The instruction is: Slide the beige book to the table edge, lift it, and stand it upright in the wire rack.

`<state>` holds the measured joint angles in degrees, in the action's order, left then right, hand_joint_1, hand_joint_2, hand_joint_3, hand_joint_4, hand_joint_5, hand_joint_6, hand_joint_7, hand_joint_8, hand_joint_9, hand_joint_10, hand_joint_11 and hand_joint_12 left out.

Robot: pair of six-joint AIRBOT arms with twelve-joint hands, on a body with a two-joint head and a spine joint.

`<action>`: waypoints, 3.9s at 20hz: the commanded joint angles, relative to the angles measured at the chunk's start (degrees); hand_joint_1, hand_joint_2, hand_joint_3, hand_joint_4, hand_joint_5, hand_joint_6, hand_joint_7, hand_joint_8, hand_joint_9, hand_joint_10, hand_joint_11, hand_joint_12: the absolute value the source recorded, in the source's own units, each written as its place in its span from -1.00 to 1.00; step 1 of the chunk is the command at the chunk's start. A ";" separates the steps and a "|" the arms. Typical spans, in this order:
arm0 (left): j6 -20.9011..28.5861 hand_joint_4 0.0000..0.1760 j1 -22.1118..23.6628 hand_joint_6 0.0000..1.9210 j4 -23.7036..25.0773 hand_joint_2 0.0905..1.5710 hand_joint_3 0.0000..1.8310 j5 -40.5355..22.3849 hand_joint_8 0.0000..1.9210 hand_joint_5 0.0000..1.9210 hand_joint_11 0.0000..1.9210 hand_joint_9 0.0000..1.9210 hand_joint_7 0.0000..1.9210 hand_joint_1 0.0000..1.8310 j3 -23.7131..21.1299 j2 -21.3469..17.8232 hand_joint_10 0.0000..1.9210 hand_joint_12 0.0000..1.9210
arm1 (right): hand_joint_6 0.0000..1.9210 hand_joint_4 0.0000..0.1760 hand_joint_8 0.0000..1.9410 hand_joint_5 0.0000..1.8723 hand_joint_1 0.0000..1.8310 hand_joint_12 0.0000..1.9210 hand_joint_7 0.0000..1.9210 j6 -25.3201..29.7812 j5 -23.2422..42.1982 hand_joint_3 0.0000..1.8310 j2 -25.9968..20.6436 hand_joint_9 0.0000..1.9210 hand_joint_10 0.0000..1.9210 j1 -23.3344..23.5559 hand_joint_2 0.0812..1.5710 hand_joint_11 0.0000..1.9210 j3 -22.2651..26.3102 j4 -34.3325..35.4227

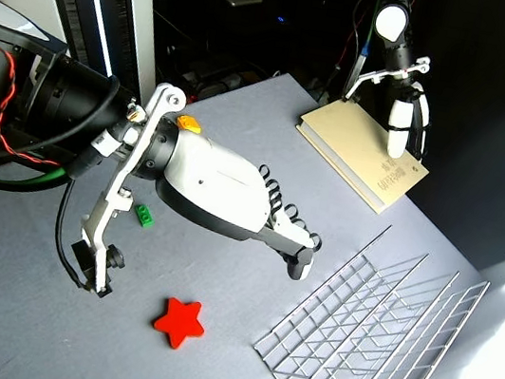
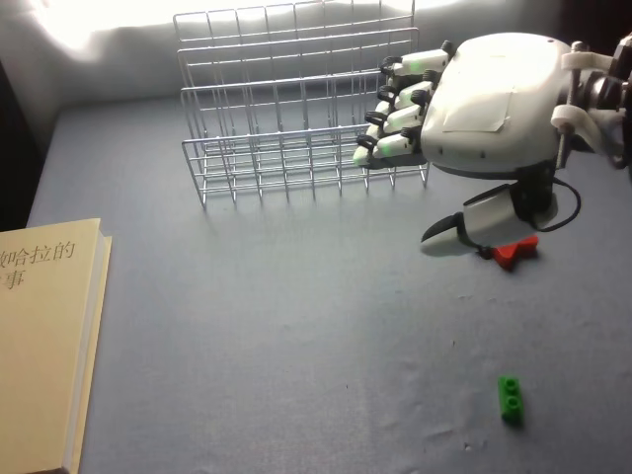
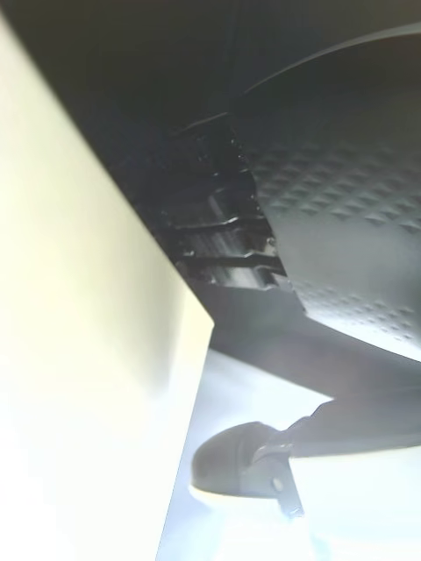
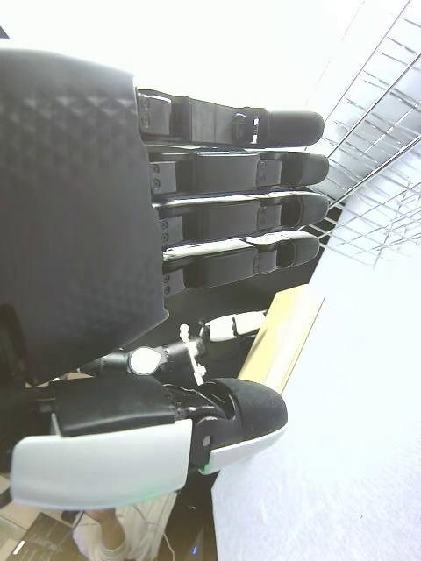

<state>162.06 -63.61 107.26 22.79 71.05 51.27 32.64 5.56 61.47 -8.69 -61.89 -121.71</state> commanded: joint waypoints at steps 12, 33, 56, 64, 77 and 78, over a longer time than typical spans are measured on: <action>0.07 -1.00 1.21 -0.99 0.18 0.24 -1.00 4.03 -0.99 -0.72 -1.00 -0.66 -0.69 -0.03 0.71 -0.77 -0.98 0.00 | -0.99 -1.00 -1.00 -0.60 -0.74 -0.01 -0.62 -0.45 -5.35 -1.00 -0.68 -0.63 -1.00 1.50 0.42 -1.00 0.58 0.46; 0.09 -1.00 4.18 0.30 2.28 0.51 -1.00 2.10 0.32 -0.28 -0.28 -0.20 -0.32 0.61 0.07 -3.80 0.39 0.76 | -1.00 -1.00 -1.00 -0.56 -0.72 0.03 -0.58 -6.86 -7.29 -1.00 -1.02 -0.59 -1.00 2.28 0.40 -1.00 0.03 0.48; 10.80 -1.00 18.02 0.32 11.25 0.52 -1.00 20.81 0.39 -0.25 -0.25 -0.28 -0.36 0.61 -4.90 -10.78 0.42 0.71 | -0.99 -1.00 -0.99 -0.56 -0.74 0.08 -0.57 -5.84 -5.71 -1.00 -1.78 -0.57 -0.99 4.86 0.41 -0.99 -3.77 0.51; 10.80 -1.00 23.90 0.37 10.66 0.53 -1.00 32.92 0.38 -0.26 -0.23 -0.29 -0.41 0.60 -5.35 -9.61 0.43 0.69 | -1.00 -1.00 -1.00 -0.59 -0.72 0.10 -0.59 -6.73 -5.24 -1.00 -2.61 -0.59 -1.00 5.33 0.42 -1.00 -3.84 0.52; 10.80 -1.00 33.91 0.37 15.01 0.53 -1.00 48.98 0.41 -0.29 -0.22 -0.29 -0.41 0.61 -10.99 -8.04 0.44 0.69 | -0.99 -1.00 -1.00 -0.55 -0.69 0.10 -0.57 4.53 -5.91 -1.00 -5.98 -0.57 -0.99 5.34 0.42 -0.98 -6.82 0.53; 10.80 -1.00 35.08 0.37 14.95 0.53 -1.00 48.94 0.41 -0.29 -0.22 -0.29 -0.41 0.61 -11.20 -7.96 0.44 0.69 | -0.99 -1.00 -1.00 -0.55 -0.69 0.10 -0.57 5.28 -5.89 -1.00 -6.34 -0.57 -0.99 5.11 0.42 -0.98 -6.82 0.53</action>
<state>171.87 -28.49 118.91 64.95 59.72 43.70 37.98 3.25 55.35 -4.16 -68.55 -121.34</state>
